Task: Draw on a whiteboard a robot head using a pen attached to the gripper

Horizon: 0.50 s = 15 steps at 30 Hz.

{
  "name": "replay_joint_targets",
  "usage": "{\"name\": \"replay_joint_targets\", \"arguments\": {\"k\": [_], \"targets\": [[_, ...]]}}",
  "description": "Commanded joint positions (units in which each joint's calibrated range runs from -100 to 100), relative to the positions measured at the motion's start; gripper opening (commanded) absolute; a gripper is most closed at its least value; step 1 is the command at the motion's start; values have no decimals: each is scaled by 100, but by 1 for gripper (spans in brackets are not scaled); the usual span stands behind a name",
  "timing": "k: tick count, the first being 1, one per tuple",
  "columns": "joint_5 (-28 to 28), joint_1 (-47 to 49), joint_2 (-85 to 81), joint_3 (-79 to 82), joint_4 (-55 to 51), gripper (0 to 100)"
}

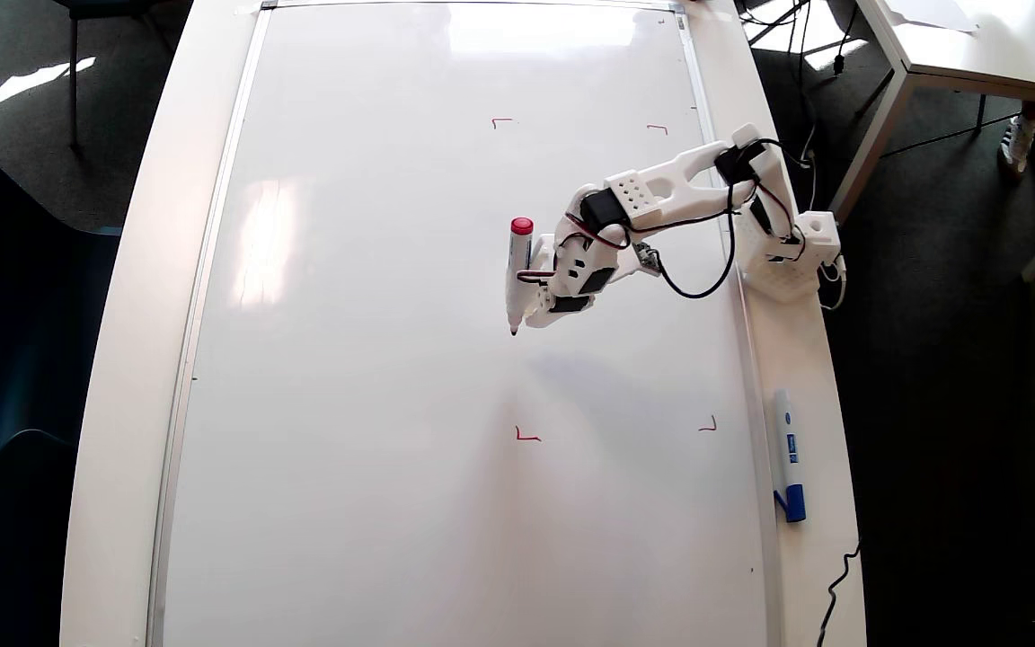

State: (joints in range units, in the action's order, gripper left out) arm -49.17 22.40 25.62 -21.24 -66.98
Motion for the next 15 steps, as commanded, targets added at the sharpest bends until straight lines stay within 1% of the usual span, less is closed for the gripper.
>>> {"name": "replay_joint_targets", "arguments": {"k": [1,15], "targets": [[-27,-19,50,-141,34,1],[-27,151,125,240,34,1]]}}
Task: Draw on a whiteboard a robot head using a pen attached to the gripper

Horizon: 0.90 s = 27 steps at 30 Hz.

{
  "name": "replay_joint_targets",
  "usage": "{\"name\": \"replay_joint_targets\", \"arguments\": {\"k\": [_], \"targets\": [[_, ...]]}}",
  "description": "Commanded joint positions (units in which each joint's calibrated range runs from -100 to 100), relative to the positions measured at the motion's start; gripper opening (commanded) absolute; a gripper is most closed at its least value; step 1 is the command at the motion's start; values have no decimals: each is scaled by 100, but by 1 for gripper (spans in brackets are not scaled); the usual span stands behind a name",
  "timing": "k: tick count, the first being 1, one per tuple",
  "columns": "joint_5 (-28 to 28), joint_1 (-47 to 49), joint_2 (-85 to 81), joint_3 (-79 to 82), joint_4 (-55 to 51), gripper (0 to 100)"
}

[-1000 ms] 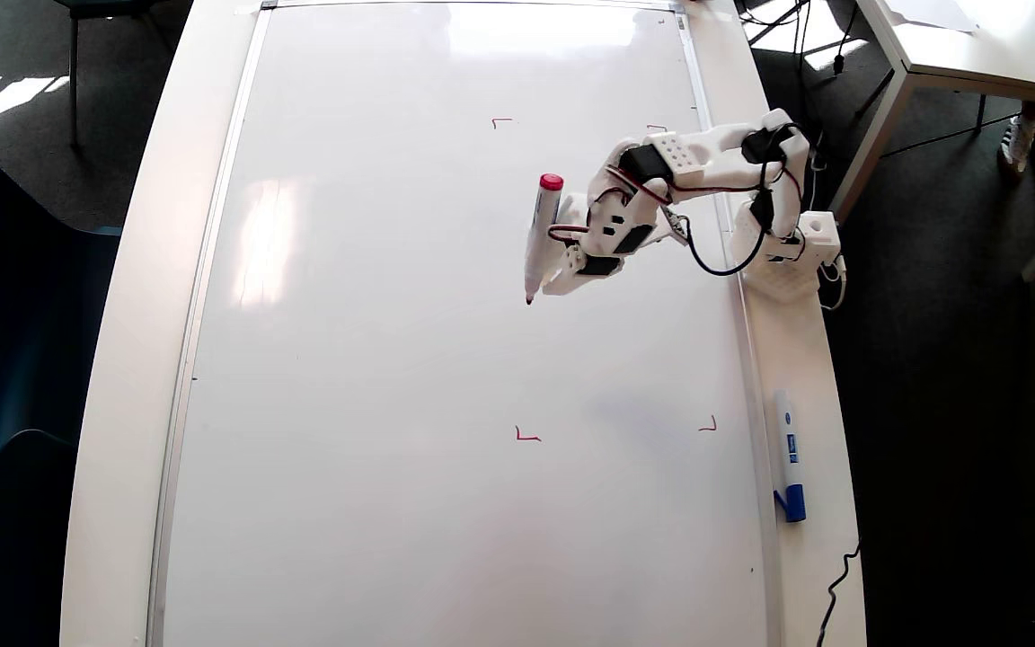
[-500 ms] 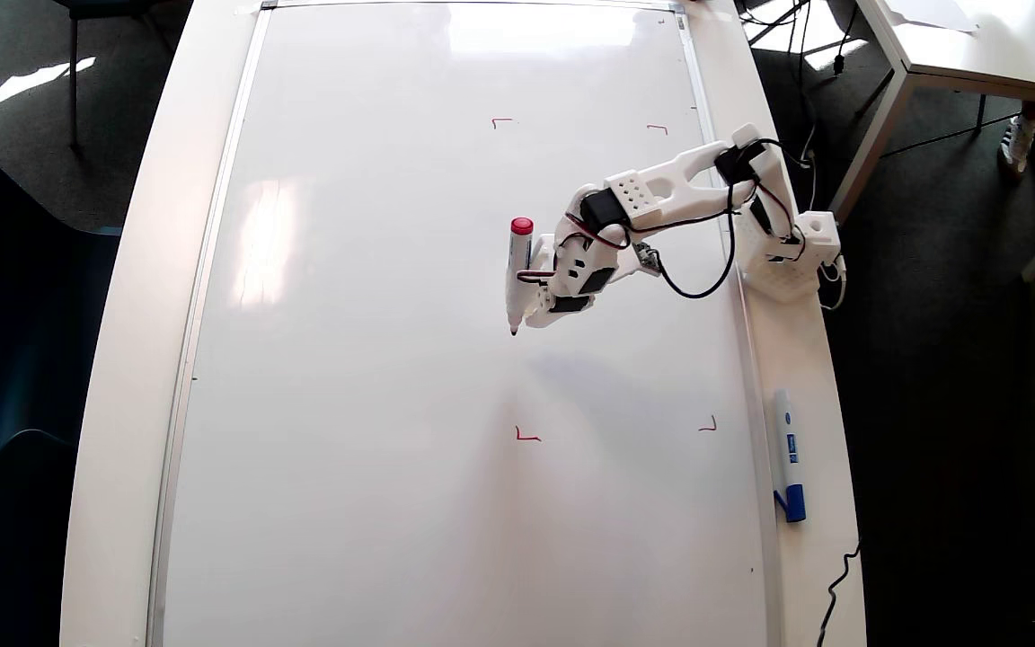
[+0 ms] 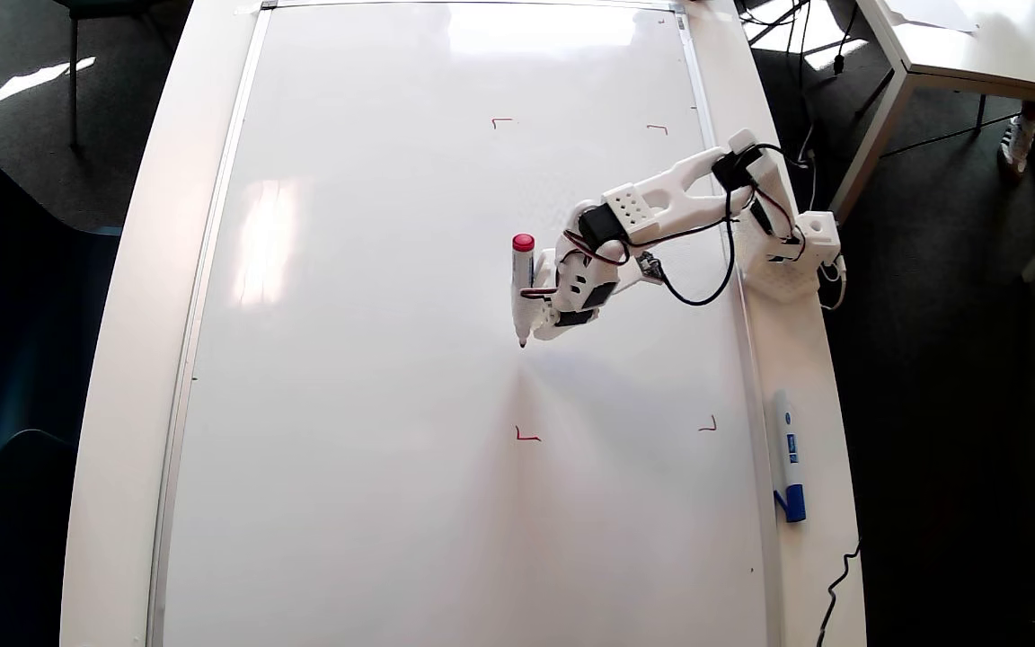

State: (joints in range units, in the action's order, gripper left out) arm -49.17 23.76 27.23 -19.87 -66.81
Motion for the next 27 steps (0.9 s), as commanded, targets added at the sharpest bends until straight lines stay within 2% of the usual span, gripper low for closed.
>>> {"name": "replay_joint_targets", "arguments": {"k": [1,18,27], "targets": [[-22,30,-36,194,17,1],[-22,52,-145,1029,17,1],[-22,155,-1067,2210,17,1]]}}
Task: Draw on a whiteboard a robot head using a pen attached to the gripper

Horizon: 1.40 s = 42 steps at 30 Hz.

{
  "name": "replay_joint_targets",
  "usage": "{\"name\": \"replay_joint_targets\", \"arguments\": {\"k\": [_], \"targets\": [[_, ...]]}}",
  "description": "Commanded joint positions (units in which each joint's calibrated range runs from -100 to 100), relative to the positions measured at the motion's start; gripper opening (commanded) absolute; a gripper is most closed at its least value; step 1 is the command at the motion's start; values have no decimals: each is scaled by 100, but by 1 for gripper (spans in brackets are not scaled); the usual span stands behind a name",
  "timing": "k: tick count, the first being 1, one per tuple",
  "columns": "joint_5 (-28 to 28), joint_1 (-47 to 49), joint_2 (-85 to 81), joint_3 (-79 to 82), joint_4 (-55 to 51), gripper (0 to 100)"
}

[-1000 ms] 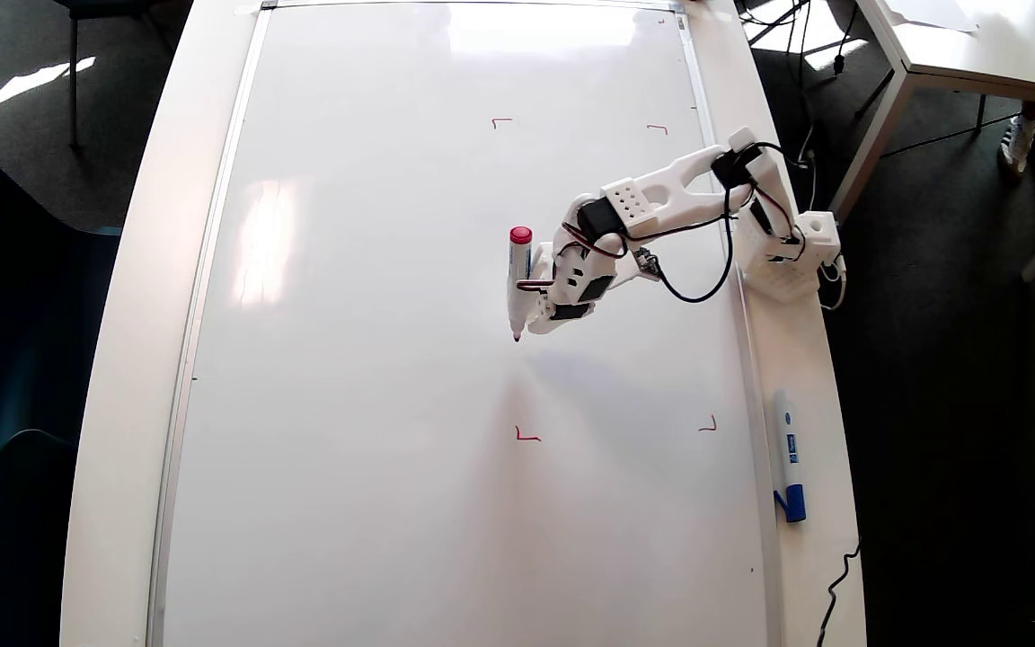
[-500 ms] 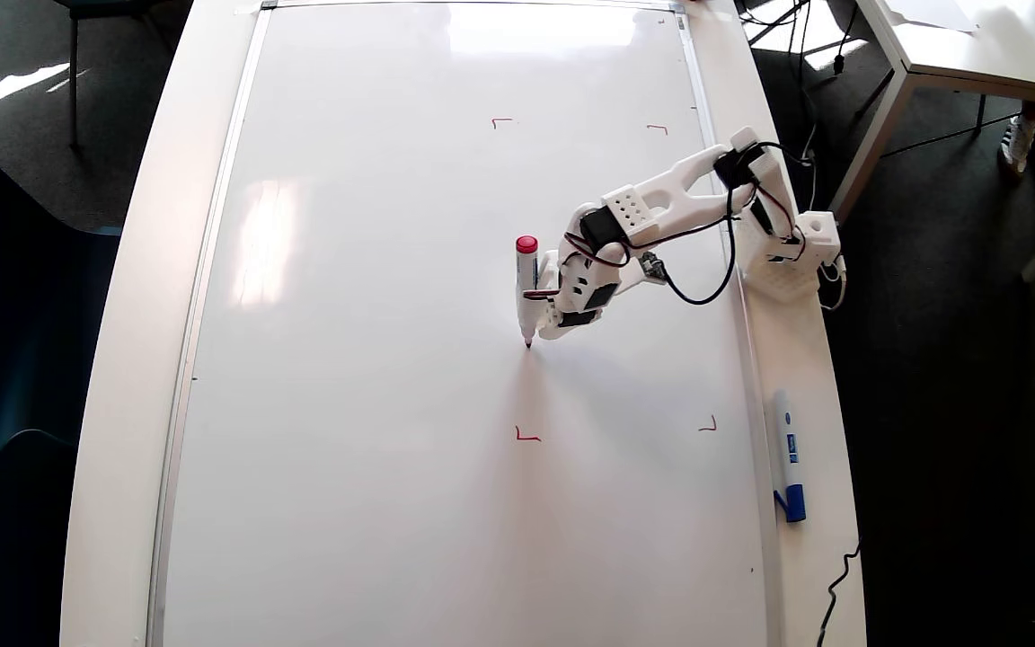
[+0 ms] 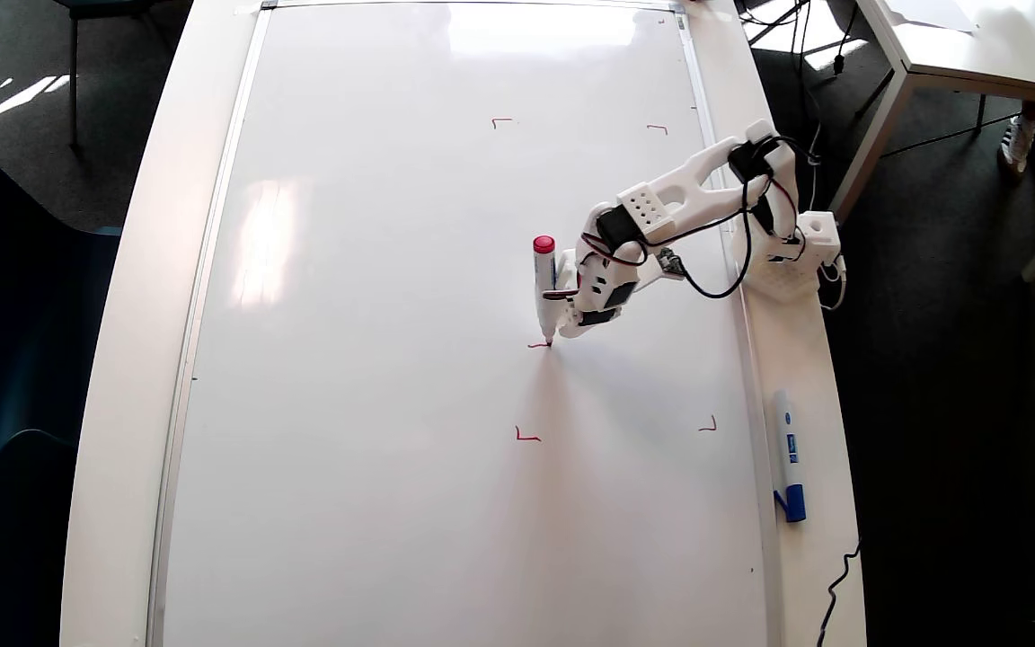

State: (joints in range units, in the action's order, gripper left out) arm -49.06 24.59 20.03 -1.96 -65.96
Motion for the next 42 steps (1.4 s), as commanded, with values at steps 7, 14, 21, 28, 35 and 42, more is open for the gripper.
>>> {"name": "replay_joint_targets", "arguments": {"k": [7,14,21,28,35,42], "targets": [[-32,204,-959,1445,-59,1],[-32,330,-1630,2316,-59,1],[-32,529,-2452,3260,-59,1],[-32,602,-3207,4177,-59,1],[-37,536,-3928,5076,297,1],[-64,300,-4414,5249,167,1]]}}
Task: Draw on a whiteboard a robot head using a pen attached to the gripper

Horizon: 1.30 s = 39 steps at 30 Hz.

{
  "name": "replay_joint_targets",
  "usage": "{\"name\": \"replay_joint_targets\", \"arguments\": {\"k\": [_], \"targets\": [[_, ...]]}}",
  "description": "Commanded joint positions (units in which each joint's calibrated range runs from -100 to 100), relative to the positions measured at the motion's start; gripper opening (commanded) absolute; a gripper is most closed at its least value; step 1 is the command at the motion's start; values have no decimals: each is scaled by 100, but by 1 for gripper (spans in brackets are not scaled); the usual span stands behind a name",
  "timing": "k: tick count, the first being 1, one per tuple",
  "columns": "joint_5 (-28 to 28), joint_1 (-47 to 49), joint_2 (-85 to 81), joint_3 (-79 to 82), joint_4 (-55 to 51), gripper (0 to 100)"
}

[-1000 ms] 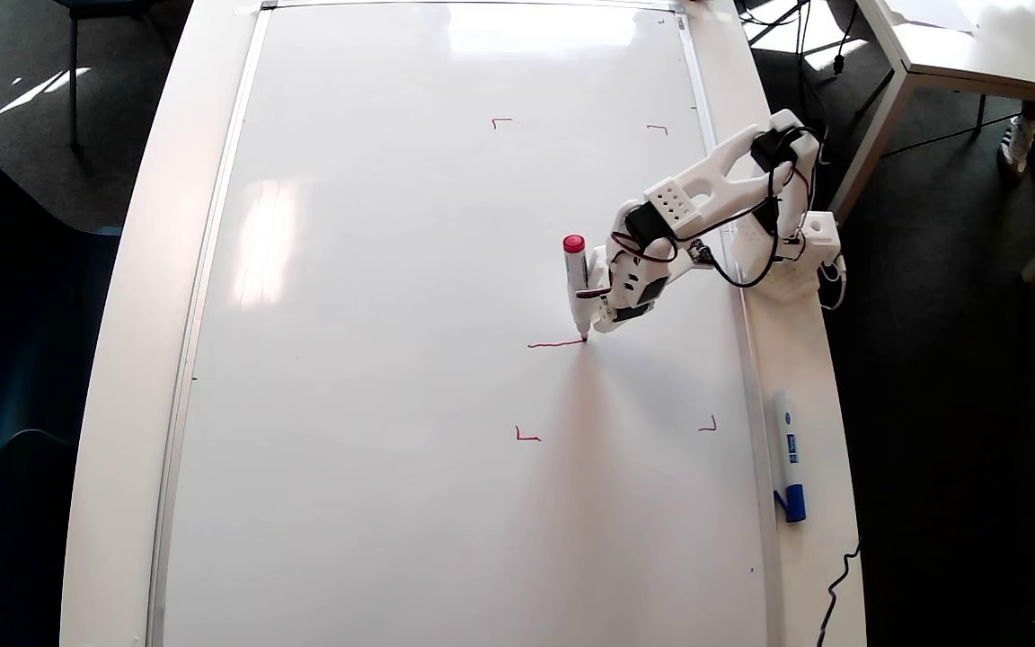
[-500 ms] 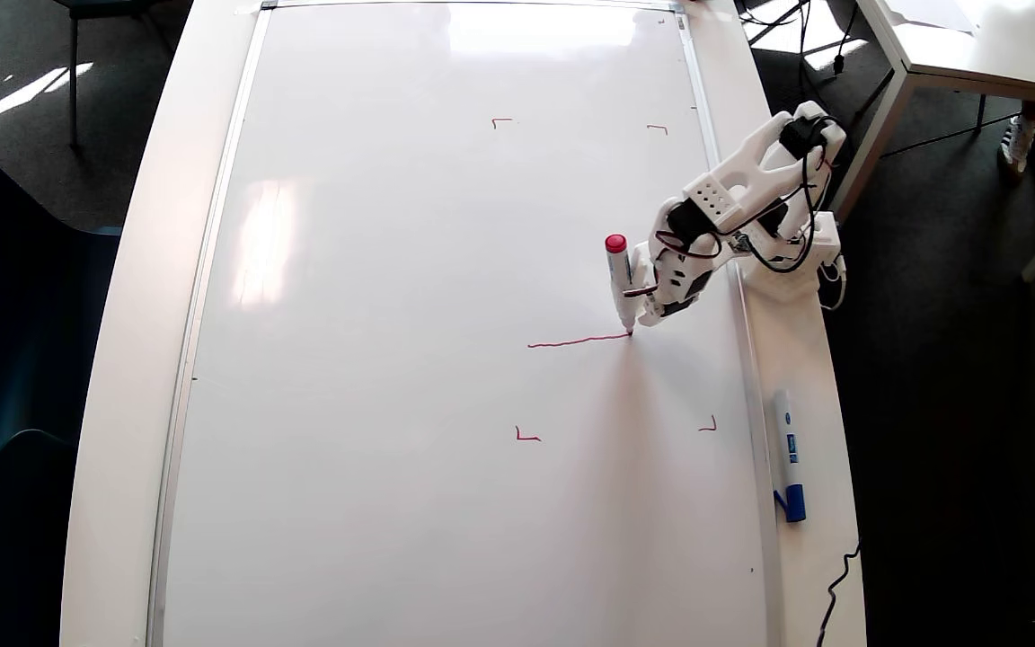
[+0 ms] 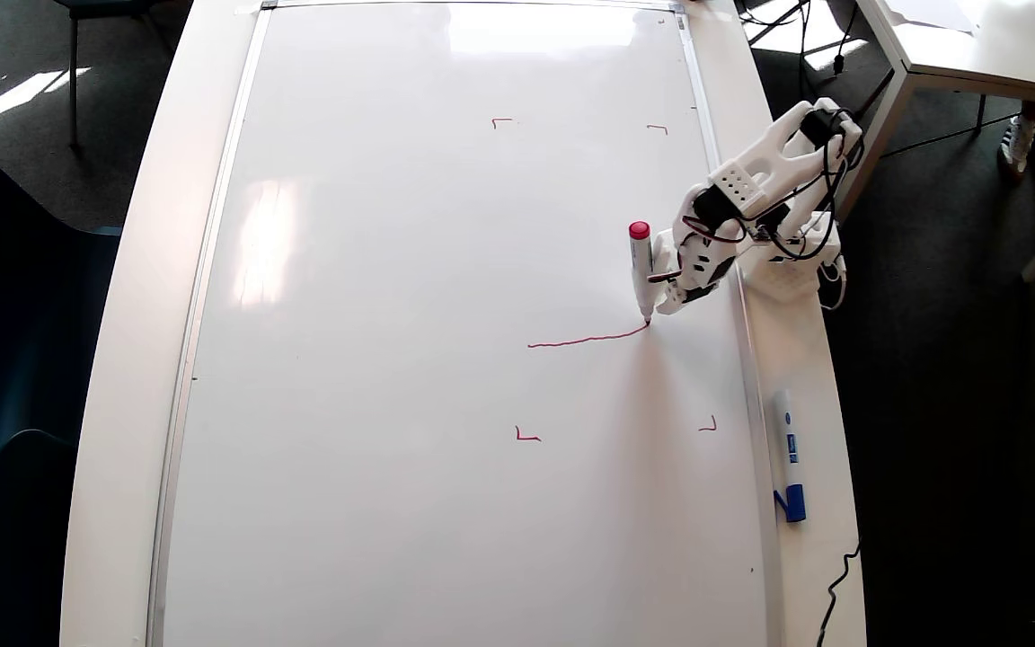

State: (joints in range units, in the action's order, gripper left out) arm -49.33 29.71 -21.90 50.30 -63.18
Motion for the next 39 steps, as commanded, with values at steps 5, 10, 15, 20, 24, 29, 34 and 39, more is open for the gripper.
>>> {"name": "replay_joint_targets", "arguments": {"k": [5,10,15,20,24,29,34,39], "targets": [[-424,-691,-422,32,-450,1],[-746,-1178,-565,41,-468,1],[-976,-1531,-582,249,-459,1],[-971,-1575,-590,622,-398,1],[-965,-1516,-590,585,-390,1],[-660,-957,-590,567,-372,1],[-461,-618,-565,567,-320,1],[-553,-898,-515,576,-172,1]]}}
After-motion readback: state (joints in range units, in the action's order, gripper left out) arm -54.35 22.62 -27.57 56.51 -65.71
